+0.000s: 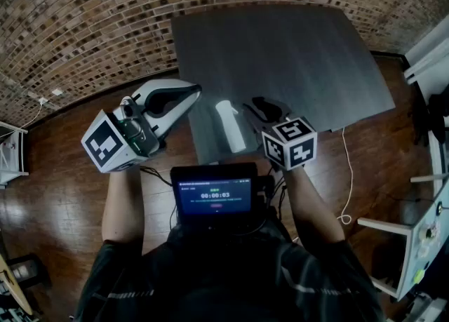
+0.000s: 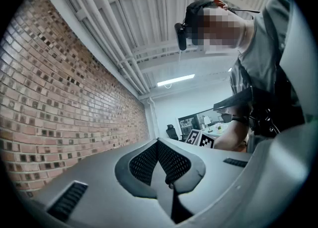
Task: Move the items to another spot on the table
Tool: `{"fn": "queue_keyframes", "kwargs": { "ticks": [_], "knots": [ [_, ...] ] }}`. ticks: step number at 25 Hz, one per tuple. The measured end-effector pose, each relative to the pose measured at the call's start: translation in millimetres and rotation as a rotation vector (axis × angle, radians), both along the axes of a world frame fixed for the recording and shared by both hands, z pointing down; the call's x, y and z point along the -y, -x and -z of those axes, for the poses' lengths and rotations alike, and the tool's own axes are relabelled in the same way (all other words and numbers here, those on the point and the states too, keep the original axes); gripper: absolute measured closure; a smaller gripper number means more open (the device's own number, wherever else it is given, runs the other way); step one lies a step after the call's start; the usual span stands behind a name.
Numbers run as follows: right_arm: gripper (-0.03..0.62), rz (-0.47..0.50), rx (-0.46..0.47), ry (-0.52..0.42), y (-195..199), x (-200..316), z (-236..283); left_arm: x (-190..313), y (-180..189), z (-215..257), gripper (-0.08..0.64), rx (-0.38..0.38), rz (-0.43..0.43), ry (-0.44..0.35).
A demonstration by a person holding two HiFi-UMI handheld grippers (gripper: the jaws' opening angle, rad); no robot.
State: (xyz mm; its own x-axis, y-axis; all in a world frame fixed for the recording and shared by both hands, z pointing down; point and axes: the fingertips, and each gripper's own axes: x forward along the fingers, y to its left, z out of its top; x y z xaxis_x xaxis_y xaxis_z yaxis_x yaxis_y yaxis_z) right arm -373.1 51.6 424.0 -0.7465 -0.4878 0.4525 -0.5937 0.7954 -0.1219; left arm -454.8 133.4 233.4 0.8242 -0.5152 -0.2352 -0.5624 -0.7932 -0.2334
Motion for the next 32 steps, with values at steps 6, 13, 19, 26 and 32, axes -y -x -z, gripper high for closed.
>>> {"fn": "queue_keyframes", "kwargs": {
  "ticks": [6, 13, 19, 26, 32],
  "knots": [
    [0.371, 0.039, -0.132, 0.18, 17, -3, -84, 7, 7, -20, 0.566, 0.026, -0.002, 0.035],
    [0.239, 0.022, -0.296, 0.368, 25, -6, -177, 21, 13, -43, 0.566, 0.01, 0.001, 0.088],
    [0.239, -0.021, -0.367, 0.45, 24, -8, -224, 34, 18, -57, 0.566, -0.011, 0.008, 0.126],
    [0.239, -0.05, -0.434, 0.496, 25, 3, -255, 56, 23, -71, 0.566, -0.006, 0.013, 0.161],
    [0.239, -0.071, -0.473, 0.546, 16, 0, -278, 59, 23, -82, 0.566, -0.013, 0.011, 0.185]
  ]
}}
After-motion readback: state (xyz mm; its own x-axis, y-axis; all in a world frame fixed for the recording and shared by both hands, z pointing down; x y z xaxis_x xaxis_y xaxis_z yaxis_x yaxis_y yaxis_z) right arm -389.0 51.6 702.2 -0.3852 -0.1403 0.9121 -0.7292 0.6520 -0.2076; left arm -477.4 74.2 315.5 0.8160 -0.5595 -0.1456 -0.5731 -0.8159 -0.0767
